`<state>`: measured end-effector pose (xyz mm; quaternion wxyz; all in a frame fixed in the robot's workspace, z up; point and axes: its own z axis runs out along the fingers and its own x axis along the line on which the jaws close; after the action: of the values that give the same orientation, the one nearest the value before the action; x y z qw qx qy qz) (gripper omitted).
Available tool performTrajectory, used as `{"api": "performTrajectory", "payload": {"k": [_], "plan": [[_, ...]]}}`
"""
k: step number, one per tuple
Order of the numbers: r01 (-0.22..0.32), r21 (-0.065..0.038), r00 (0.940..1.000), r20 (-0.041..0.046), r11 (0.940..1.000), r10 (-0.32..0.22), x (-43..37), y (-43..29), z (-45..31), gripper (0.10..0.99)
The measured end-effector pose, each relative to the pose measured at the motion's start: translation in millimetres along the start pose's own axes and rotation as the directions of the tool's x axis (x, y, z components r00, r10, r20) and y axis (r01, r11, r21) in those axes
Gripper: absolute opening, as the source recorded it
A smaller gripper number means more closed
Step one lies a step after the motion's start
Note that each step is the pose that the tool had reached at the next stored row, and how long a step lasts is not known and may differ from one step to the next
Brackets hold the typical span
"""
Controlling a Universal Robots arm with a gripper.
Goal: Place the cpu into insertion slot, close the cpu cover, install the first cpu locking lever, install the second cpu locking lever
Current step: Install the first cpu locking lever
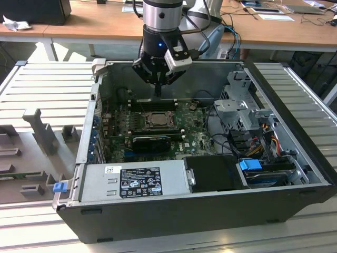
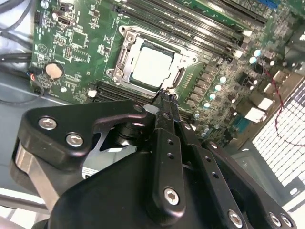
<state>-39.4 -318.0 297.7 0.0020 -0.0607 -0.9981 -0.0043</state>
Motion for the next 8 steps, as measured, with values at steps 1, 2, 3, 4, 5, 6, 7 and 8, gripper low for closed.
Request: {"api": "performTrajectory", "payload": {"k": [1,2,3,4,5,6,7,8], "plan": [[0.001,-0.001,1.0000,0.0041,1.0000,-0.001,0.5,-0.1,0.3,0.106],[0.001,-0.003,0.9998,0.0217,1.0000,-0.001,1.5,-0.2,0.6,0.106],[0.002,-0.006,0.9990,0.0440,1.0000,-0.001,2.9,-0.4,0.8,0.106],[0.004,-0.008,0.9980,0.0626,1.0000,-0.004,3.8,-0.5,1.1,0.106],[0.007,-0.009,0.9975,0.0700,0.9999,-0.006,3.9,-0.8,2.5,0.106],[0.008,-0.010,0.9975,0.0703,0.9999,-0.008,3.9,-1.1,3.0,0.106],[0.010,-0.010,0.9975,0.0707,0.9999,-0.009,3.9,-1.2,3.6,0.106],[0.012,-0.010,0.9974,0.0710,0.9999,-0.011,3.9,-1.3,4.0,0.106]]}}
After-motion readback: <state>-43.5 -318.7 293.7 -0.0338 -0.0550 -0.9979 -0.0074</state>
